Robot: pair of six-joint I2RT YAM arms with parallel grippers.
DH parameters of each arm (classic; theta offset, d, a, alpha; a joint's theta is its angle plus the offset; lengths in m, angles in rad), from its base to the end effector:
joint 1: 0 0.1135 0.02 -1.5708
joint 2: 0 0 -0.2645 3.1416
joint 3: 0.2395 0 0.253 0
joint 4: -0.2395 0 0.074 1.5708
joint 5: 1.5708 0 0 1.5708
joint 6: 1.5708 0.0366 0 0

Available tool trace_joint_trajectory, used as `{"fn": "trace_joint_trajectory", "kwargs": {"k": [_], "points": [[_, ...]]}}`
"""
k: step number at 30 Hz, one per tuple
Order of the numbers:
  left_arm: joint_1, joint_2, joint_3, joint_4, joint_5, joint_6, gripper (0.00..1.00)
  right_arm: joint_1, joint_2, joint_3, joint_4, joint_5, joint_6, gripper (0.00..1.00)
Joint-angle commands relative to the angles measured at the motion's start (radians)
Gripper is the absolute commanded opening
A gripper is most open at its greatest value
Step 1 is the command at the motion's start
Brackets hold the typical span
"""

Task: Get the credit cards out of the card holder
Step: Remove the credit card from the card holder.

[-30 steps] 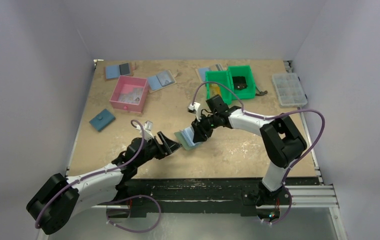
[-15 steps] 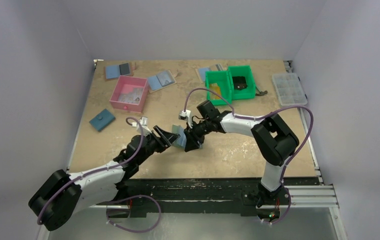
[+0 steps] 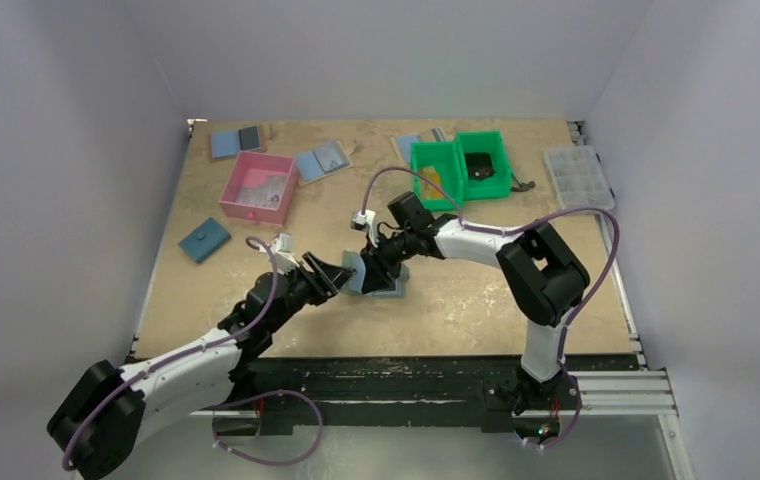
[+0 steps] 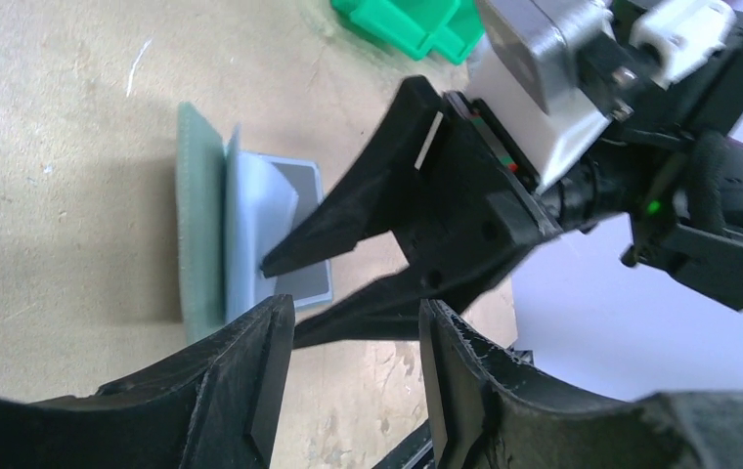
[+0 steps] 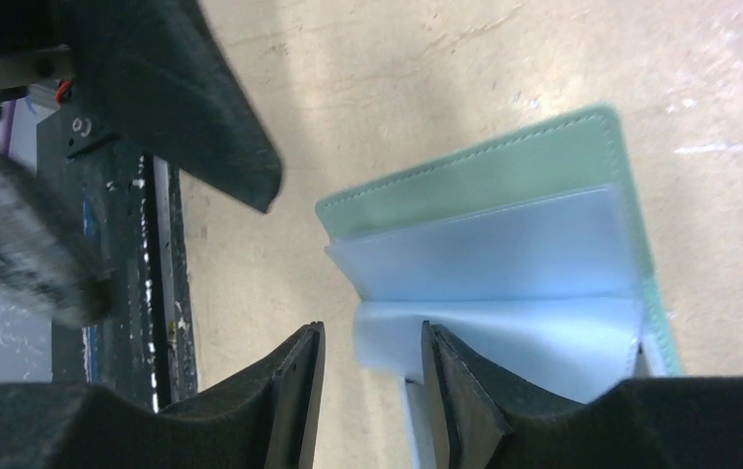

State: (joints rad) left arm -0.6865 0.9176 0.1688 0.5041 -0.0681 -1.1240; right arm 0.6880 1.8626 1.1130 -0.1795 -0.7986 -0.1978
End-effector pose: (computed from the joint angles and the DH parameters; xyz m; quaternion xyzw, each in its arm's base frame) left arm 0.1465 -0.1168 0.1734 -0.1914 0.7643 -0.4673 0.4010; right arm 0.2742 0.2593 0.1636 -0.4855 0.7374 0.4284 0.1924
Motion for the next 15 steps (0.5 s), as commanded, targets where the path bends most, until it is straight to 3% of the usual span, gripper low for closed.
{"fn": "trace_joint_trajectory", "kwargs": {"k": [1, 9, 11, 15], "points": [[0.004, -0.113, -0.005, -0.102, 0.006, 0.078, 0.53, 0.001, 0.027, 0.072, 0.011, 0.0, 0.0, 0.49], [-0.036, -0.111, -0.163, 0.159, 0.063, -0.018, 0.51, 0.0, 0.026, 0.083, 0.0, -0.023, 0.01, 0.49], [-0.041, -0.072, -0.157, 0.203, 0.063, -0.003, 0.45, -0.002, 0.031, 0.09, -0.005, -0.052, 0.019, 0.49], [-0.054, 0.03, -0.114, 0.246, 0.138, 0.072, 0.22, -0.009, 0.036, 0.09, -0.005, -0.059, 0.03, 0.49]]}}
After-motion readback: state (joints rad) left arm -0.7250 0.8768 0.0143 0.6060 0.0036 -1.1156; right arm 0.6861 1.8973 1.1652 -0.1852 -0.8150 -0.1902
